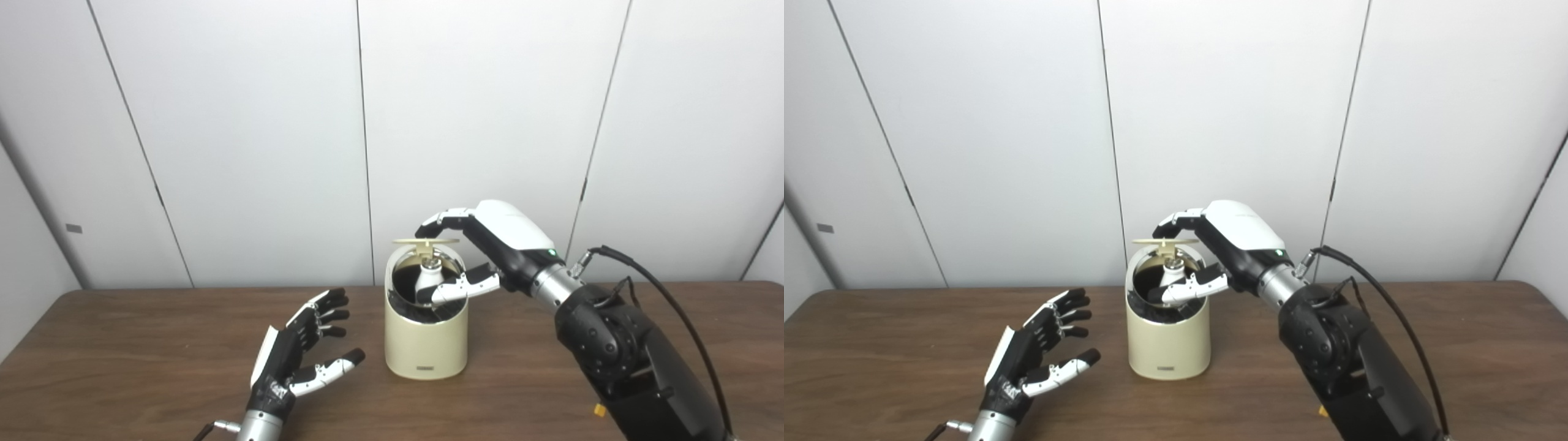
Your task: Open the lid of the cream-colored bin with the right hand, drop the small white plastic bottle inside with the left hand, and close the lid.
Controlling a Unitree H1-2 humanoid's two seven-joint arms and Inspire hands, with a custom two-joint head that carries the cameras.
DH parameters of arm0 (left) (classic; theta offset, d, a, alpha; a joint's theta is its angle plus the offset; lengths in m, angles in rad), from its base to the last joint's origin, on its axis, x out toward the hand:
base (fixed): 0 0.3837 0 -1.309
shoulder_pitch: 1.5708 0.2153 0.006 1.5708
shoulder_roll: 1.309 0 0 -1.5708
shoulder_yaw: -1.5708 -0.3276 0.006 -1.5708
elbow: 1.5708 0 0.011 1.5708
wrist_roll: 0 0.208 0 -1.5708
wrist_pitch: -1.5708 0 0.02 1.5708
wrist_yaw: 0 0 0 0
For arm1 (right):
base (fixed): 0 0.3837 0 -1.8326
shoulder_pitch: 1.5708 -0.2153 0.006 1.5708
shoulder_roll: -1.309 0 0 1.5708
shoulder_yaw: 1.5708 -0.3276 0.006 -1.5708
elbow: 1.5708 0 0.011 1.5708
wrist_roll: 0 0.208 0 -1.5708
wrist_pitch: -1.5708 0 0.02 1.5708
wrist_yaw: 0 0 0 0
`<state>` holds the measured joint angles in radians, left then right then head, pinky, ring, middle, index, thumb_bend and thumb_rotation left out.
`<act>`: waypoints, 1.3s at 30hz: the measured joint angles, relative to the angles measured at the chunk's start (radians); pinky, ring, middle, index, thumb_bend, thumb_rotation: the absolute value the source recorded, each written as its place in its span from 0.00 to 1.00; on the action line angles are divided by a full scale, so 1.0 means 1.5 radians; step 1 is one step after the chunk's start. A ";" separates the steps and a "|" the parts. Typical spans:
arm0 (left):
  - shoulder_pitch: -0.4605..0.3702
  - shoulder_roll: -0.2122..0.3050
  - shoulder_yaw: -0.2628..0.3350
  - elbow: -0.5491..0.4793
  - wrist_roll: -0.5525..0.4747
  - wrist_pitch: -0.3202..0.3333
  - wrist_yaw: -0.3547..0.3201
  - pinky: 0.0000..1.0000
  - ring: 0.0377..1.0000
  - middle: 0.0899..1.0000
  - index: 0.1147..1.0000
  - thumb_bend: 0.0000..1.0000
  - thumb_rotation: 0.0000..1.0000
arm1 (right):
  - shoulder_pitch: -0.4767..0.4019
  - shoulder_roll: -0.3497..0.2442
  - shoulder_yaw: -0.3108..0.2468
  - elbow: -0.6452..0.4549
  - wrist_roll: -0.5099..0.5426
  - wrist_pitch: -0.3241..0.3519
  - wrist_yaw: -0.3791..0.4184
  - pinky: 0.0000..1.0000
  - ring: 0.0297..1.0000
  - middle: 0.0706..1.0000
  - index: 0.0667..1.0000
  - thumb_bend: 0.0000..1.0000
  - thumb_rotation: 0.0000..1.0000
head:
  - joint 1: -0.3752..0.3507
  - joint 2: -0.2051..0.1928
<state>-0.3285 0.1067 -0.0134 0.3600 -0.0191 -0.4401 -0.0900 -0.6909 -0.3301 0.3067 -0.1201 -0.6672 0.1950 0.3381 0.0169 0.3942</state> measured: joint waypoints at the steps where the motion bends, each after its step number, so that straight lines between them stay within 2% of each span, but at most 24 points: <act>1: 0.000 0.000 0.000 0.000 0.000 0.000 0.000 0.67 0.77 0.81 0.83 0.70 0.14 | 0.002 0.000 0.000 -0.004 -0.001 0.000 0.003 0.83 0.87 0.71 0.69 0.69 0.57 | 0.000 0.000; 9: 0.001 0.000 0.000 -0.003 0.006 0.003 0.002 0.65 0.75 0.80 0.83 0.71 0.16 | 0.006 -0.005 0.008 -0.009 -0.016 -0.001 0.029 0.86 0.88 0.71 0.70 0.67 0.50 | 0.002 0.009; 14: 0.002 -0.003 0.000 -0.005 0.007 0.009 0.002 0.66 0.74 0.79 0.83 0.73 0.19 | 0.005 -0.019 0.020 -0.009 -0.021 -0.020 0.040 0.87 0.86 0.69 0.69 0.69 0.50 | 0.005 0.010; 21: 0.003 -0.007 0.000 -0.008 0.011 0.016 0.005 0.65 0.75 0.79 0.82 0.73 0.16 | 0.006 -0.024 0.027 -0.007 -0.027 -0.028 0.049 0.88 0.85 0.69 0.68 0.70 0.47 | 0.008 0.013; 39: 0.015 -0.010 0.002 -0.026 0.012 0.034 0.005 0.66 0.76 0.80 0.83 0.72 0.16 | 0.027 -0.029 0.032 -0.033 -0.039 -0.046 0.071 0.87 0.84 0.69 0.69 0.69 0.52 | 0.012 0.030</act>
<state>-0.3066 0.0923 -0.0111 0.3215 -0.0005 -0.3895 -0.0820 -0.6510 -0.3737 0.3541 -0.1696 -0.7258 0.1263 0.4440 0.0353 0.4387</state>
